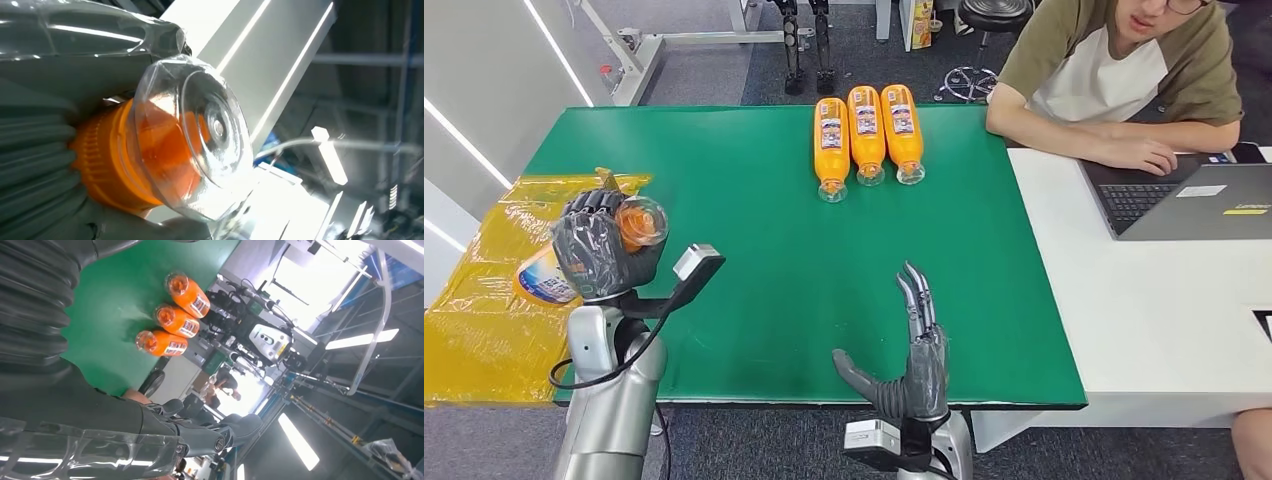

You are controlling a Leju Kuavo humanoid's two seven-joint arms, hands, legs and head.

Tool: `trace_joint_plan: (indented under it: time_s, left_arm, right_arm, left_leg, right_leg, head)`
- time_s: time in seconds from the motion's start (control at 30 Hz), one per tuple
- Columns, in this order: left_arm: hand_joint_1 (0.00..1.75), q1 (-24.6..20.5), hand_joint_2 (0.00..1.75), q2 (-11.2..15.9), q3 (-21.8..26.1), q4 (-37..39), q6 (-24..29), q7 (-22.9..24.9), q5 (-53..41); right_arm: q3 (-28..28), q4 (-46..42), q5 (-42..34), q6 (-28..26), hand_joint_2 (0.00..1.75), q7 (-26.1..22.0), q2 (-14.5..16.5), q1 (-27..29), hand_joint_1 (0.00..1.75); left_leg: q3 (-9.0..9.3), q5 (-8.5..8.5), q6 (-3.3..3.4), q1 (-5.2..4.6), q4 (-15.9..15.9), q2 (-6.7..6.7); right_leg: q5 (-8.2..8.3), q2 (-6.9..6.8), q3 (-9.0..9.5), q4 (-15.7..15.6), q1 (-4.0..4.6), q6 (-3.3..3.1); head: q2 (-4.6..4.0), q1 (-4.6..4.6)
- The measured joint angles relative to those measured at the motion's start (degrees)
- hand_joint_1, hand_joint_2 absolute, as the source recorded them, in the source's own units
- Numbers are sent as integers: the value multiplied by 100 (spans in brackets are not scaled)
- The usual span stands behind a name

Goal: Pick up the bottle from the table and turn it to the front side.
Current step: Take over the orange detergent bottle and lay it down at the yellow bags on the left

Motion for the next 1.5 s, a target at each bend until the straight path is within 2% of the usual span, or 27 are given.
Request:
trace_joint_plan:
  time_s: [0.13, 0.27, 0.5, 0.67, 0.9, 1.1, 1.13, 1.17, 1.23, 1.27, 1.3, 1.5]
  left_arm:
    - [175, -728, 175, 396, -291, 1232, -60, 511, -89]
    - [175, -1317, 175, 726, -774, 2288, -599, 903, -115]
    - [175, -1712, 175, 1174, -1795, 3207, -1815, 1277, -117]
    - [175, -1734, 175, 1416, -2170, 3507, -2563, 1040, -109]
    - [175, -1724, 175, 1687, -2307, 3751, -3813, -10, -64]
    - [175, -1725, 175, 1823, -2376, 3843, -4068, -139, -68]
    - [168, -1725, 175, 1834, -2385, 3849, -4064, -120, -85]
    - [132, -1726, 175, 1839, -2396, 3854, -4057, -93, -101]
    - [45, -1728, 175, 1844, -2430, 3859, -4024, -3, -113]
    - [7, -1731, 175, 1844, -2458, 3859, -3992, 62, -116]
    - [0, -1735, 175, 1845, -2492, 3859, -3948, 139, -111]
    - [0, -1746, 175, 1814, -2563, 3859, -3687, 329, 102]
  right_arm:
    - [-68, -165, -14, 0, 175, -2, 0, 99, 0]
    - [-95, -229, -62, 0, 175, -5, 0, 135, 0]
    - [-99, -255, -148, 0, 175, -21, 0, 153, 0]
    - [-99, -257, -160, 2, 175, 16, 0, 151, 0]
    - [-55, -255, -314, 2, 175, 130, -7, 134, 0]
    - [76, -240, -384, 2, 175, 310, -44, 93, 0]
    - [104, -227, -410, 2, 175, 324, -51, 83, 0]
    - [131, -215, -436, 2, 175, 331, -60, 73, 0]
    - [180, -190, -470, 2, 175, 327, -75, 53, 0]
    - [204, -179, -481, 2, 175, 322, -81, 43, 0]
    - [226, -166, -493, 2, 175, 319, -86, 33, 0]
    - [276, -104, -511, 2, 175, 319, -98, -3, 0]
  left_leg:
    - [0, 5, -5, 0, 0, 4]
    - [2, 6, -8, 0, 0, 14]
    - [-1, 5, -10, 0, -2, 20]
    - [-2, 4, -11, 1, -4, 21]
    - [-4, 7, -14, 1, -6, 21]
    - [-4, 7, -14, 1, -6, 20]
    - [-4, 7, -14, 1, -6, 20]
    - [-4, 7, -14, 1, -6, 20]
    - [-4, 7, -14, 1, -6, 20]
    - [-4, 7, -14, 1, -6, 20]
    - [-4, 7, -14, 1, -6, 20]
    - [-4, 7, -14, 1, -5, 20]
  right_leg:
    - [4, 3, 0, 3, 0, -3]
    - [7, 12, -2, 4, 0, -8]
    - [6, 20, -10, 6, 0, -10]
    - [6, 21, -13, 6, -1, -11]
    - [5, 19, -14, 9, 0, -12]
    - [5, 18, -14, 9, -1, -12]
    - [5, 18, -14, 9, -1, -12]
    - [5, 18, -14, 9, -1, -12]
    - [5, 18, -14, 9, -1, -12]
    - [5, 18, -14, 9, -1, -12]
    - [5, 18, -14, 9, -1, -12]
    - [5, 18, -14, 8, -1, -12]
  head:
    - [0, 1]
    - [0, 1]
    - [0, 1]
    - [0, 1]
    - [-1, 2]
    - [0, 1]
    - [0, 2]
    - [0, 1]
    - [0, 2]
    - [0, 1]
    - [0, 1]
    - [0, 1]
